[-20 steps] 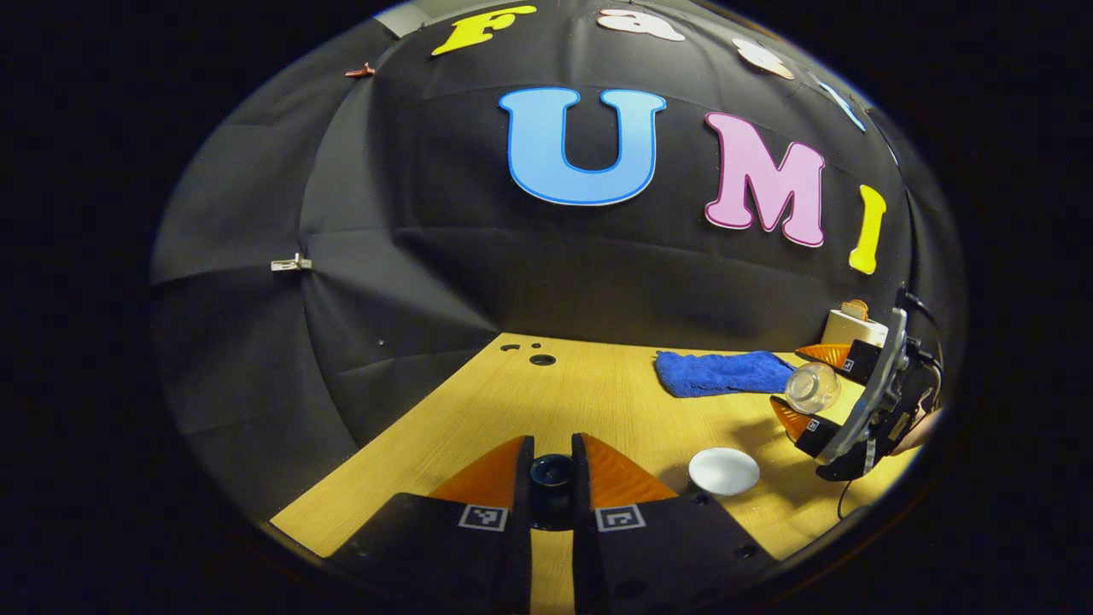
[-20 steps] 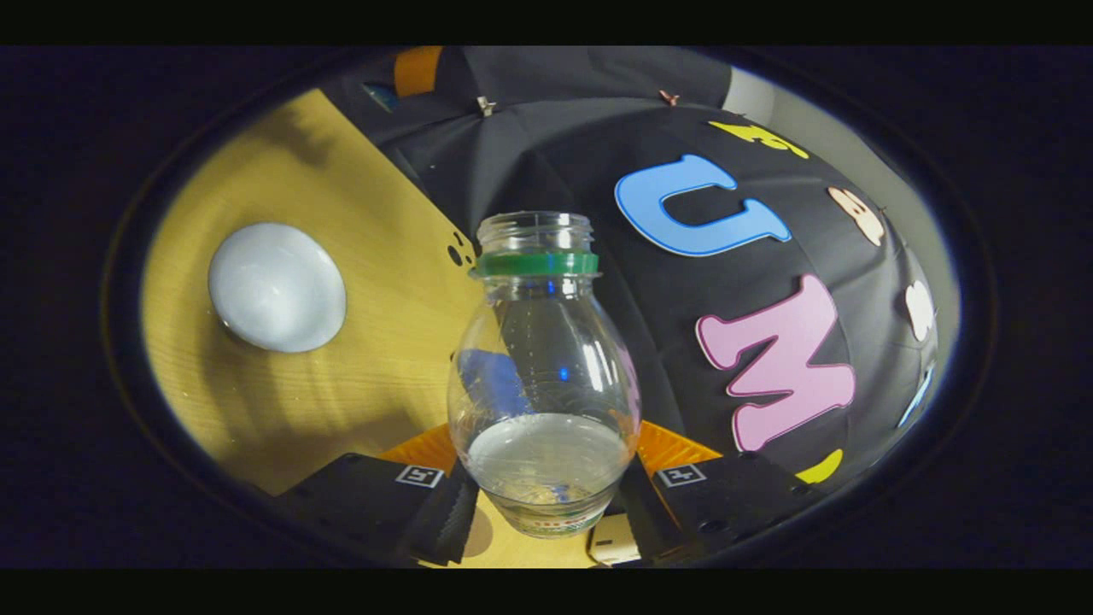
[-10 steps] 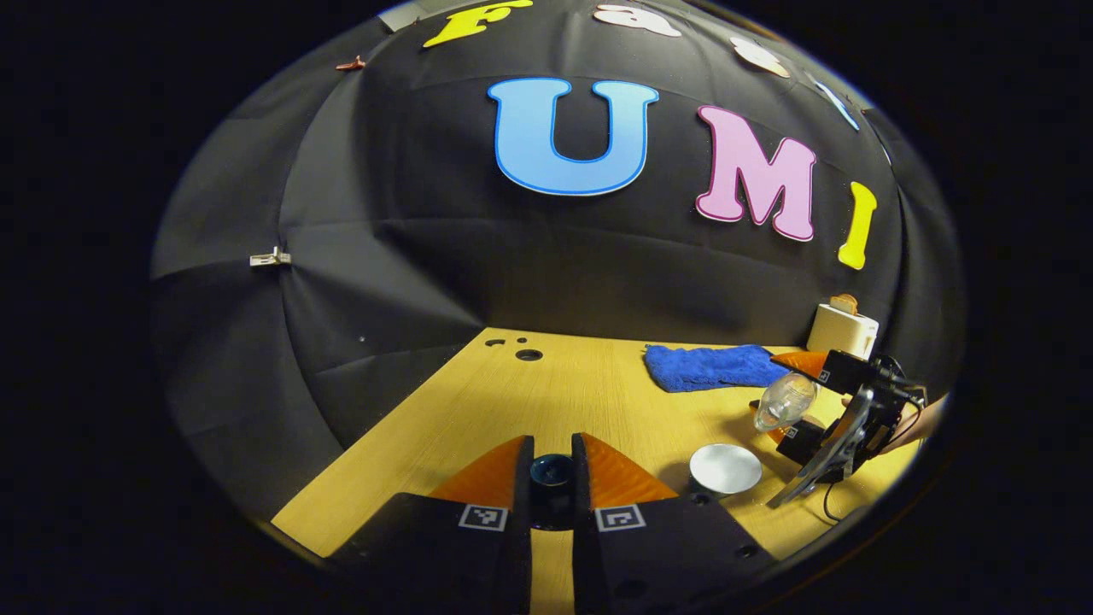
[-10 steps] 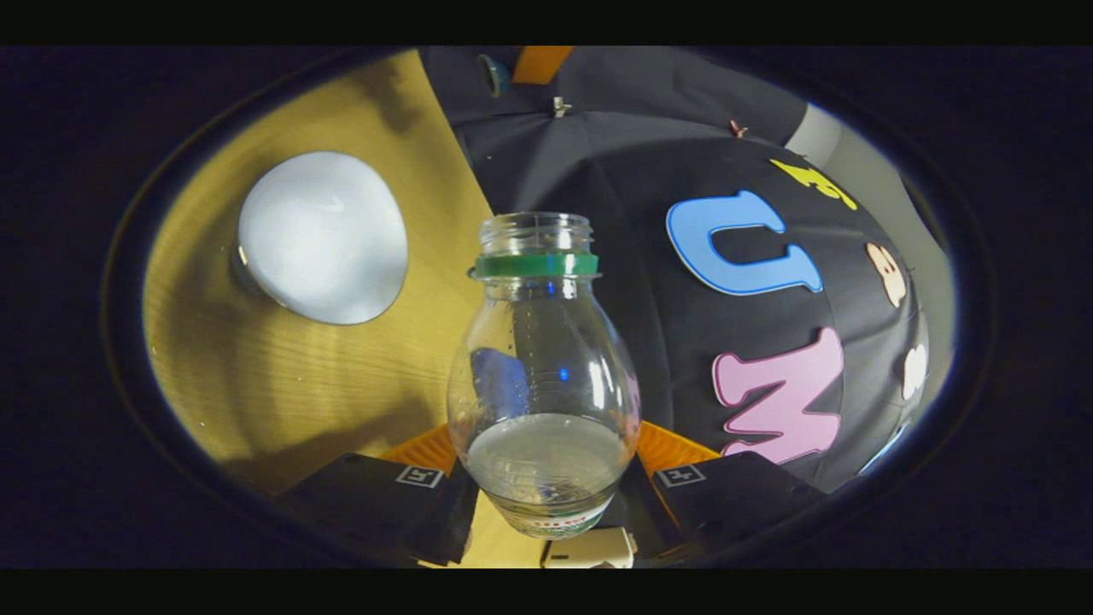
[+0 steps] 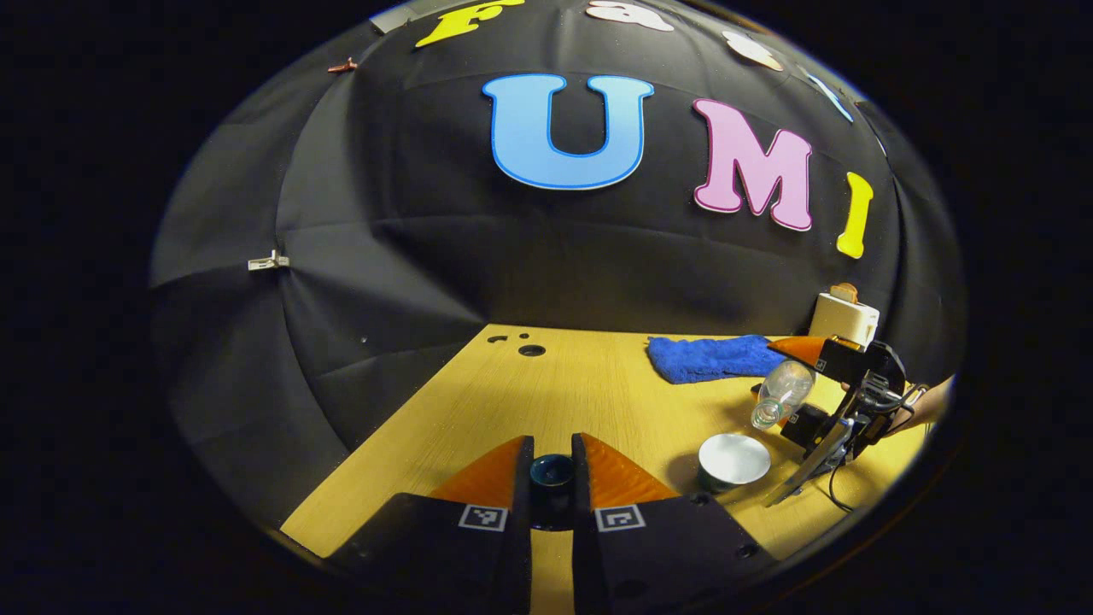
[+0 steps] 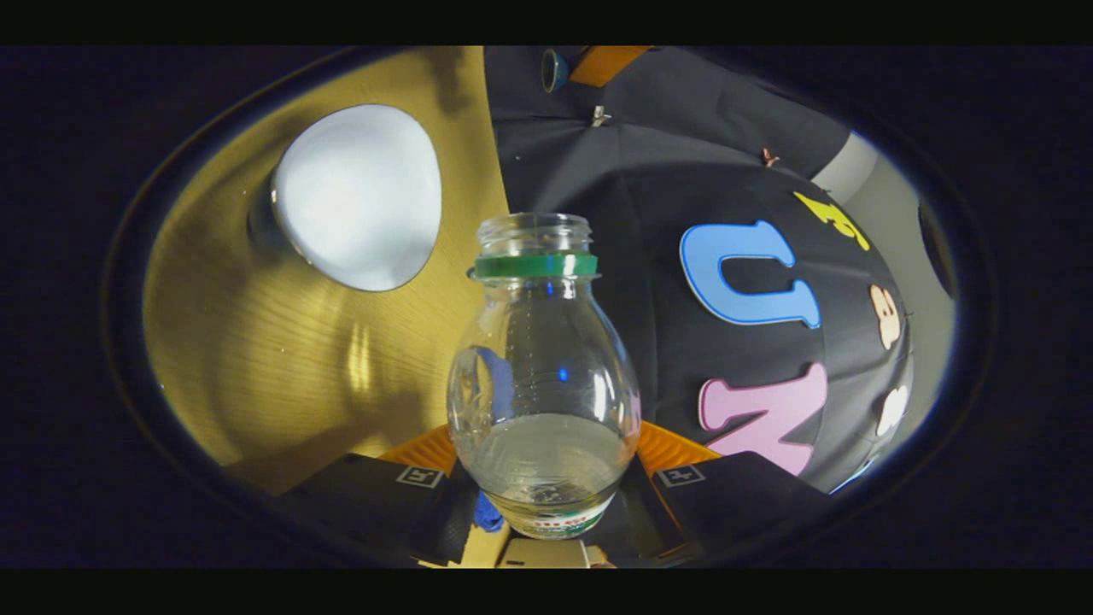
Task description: Open the teacup lid with one hand, grasp the water bottle and pour water into the teacup with the other hand; after pouring, place the water bottle on the coaster and then close the teacup lid.
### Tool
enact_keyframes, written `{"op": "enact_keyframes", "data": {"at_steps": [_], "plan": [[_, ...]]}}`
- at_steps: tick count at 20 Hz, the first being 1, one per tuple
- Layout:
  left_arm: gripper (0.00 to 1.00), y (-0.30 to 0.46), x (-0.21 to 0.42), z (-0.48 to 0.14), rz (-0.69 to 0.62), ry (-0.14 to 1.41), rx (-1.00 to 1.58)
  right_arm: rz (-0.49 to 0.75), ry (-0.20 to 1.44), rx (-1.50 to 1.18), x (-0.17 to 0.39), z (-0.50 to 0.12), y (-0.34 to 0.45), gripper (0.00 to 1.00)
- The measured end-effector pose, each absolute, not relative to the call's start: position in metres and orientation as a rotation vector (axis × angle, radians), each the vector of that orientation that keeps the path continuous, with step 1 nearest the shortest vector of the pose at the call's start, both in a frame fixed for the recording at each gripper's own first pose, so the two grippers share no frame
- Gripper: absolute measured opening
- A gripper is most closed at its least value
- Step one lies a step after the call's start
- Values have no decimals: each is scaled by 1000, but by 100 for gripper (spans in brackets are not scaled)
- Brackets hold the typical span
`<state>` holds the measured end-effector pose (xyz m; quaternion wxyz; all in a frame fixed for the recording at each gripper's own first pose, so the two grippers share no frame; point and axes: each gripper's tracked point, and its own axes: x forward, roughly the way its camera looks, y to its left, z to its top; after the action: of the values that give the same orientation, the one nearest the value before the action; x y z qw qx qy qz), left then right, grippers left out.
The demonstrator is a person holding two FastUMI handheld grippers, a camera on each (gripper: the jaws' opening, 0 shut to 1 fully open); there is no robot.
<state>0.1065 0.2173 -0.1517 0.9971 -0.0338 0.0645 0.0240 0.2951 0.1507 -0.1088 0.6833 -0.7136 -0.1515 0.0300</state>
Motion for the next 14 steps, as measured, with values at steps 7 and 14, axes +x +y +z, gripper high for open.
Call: {"op": "enact_keyframes", "data": {"at_steps": [7,14], "plan": [[23,221,105,-148,54,126,-59,122,-416,-1682,296,-109,171,75],[23,224,102,-152,58,130,-71,121,-446,-1741,300,-112,174,74]]}}
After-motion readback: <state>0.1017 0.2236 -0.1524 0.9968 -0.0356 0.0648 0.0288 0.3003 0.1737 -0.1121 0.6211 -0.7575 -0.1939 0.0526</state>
